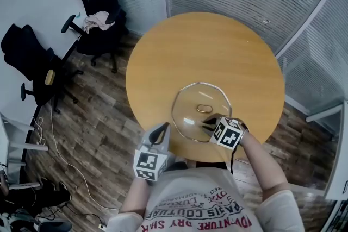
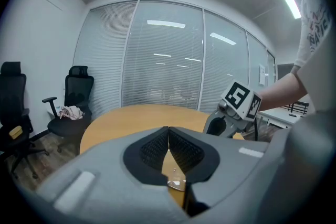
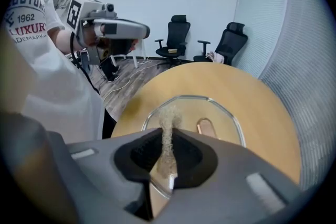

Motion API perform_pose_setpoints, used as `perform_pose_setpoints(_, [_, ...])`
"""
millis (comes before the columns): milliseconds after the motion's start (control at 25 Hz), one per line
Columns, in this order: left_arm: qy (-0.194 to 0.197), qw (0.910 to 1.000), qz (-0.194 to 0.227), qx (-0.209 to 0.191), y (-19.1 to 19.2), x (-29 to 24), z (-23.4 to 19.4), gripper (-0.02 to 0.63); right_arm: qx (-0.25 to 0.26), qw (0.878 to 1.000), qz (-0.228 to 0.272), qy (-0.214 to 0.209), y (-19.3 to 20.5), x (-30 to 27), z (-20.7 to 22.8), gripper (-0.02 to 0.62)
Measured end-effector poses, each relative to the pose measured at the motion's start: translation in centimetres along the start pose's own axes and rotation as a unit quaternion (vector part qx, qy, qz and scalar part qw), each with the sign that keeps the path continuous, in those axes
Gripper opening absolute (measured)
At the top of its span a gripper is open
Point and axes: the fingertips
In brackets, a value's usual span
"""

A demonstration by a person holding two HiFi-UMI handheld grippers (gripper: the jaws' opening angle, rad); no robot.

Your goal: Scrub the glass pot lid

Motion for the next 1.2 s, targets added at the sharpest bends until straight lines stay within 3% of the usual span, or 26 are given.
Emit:
perform_pose_setpoints(240, [-0.003,1.0,0.003,-0.001,-1.8,-1.4,1.2,0.008,-0.026,0.998,0.009,0.055,2.1,2.3,6.4,0.054])
perform_pose_setpoints(480, [-0.018,0.9998,0.0,0.001,-3.1,-4.0,1.4,0.009,-0.02,0.998,0.001,0.067,3.7,0.5,11.9,0.054])
perform_pose_setpoints(760, [-0.021,0.9997,0.01,0.005,-5.5,-7.3,1.0,0.009,0.013,0.999,-0.014,0.027,3.7,-3.6,15.3,0.054])
perform_pose_setpoints(1000, [-0.021,0.9996,0.018,0.005,-7.0,-8.9,0.5,0.009,0.055,0.998,-0.019,-0.008,2.9,-5.5,15.3,0.054])
perform_pose_setpoints(1200, [-0.016,0.9998,0.015,0.0,-7.1,-9.3,0.4,0.009,0.042,0.999,-0.015,-0.027,3.0,-6.0,15.1,0.054])
Point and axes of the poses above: the fingertips, and each gripper's own axes: x backward along the fingers, z to its right, y out of its underside, and after that the axes turned 15 degrees about -z, right-handed
